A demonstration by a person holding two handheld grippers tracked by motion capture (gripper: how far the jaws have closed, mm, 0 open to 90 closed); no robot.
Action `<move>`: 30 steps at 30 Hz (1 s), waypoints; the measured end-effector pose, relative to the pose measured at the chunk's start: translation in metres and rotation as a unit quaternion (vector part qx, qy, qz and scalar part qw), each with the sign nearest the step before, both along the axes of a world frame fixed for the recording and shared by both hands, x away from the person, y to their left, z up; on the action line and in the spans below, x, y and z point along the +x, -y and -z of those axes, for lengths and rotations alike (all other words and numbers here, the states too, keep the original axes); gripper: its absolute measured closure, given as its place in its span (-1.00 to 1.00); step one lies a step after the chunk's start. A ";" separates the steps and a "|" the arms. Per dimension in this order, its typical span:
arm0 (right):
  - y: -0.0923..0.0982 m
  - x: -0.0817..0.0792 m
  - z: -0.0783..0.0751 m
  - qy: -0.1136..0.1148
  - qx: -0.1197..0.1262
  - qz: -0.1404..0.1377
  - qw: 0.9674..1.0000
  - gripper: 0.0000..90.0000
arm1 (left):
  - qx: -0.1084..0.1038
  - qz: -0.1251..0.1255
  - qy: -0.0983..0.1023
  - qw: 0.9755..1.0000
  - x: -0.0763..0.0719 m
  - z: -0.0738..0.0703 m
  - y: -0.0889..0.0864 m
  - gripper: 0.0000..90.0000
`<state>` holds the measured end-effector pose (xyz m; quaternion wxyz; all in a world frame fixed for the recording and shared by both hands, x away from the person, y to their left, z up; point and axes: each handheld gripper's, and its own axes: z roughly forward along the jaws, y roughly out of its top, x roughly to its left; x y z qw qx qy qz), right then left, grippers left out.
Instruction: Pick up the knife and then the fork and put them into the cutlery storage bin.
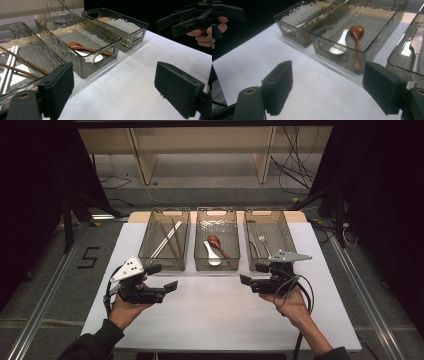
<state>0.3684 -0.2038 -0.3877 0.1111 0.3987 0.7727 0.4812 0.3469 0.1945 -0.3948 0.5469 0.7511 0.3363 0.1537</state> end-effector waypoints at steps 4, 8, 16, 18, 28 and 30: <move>0.004 -0.007 0.002 0.011 0.000 0.003 1.000 -0.45 | 0.000 0.000 -0.001 1.000 0.000 0.000 0.000 -0.65; 0.007 -0.013 0.005 0.014 0.006 0.011 1.000 -0.48 | 0.000 0.000 0.000 1.000 0.000 0.000 0.000 -0.65; 0.019 -0.027 0.005 0.035 0.019 0.029 0.999 -0.54 | -0.002 0.002 -0.002 1.000 0.000 0.000 -0.001 -0.65; 0.022 -0.031 0.006 0.037 0.018 0.030 0.999 -0.54 | -0.001 0.002 -0.002 1.000 0.000 0.001 0.000 -0.65; 0.022 -0.035 0.005 0.053 0.019 0.031 0.998 -0.57 | 0.000 0.004 -0.004 1.000 0.000 0.001 0.001 -0.65; 0.022 -0.034 0.006 0.051 0.017 0.031 0.998 -0.56 | 0.002 0.005 -0.004 1.000 0.000 0.001 0.001 -0.65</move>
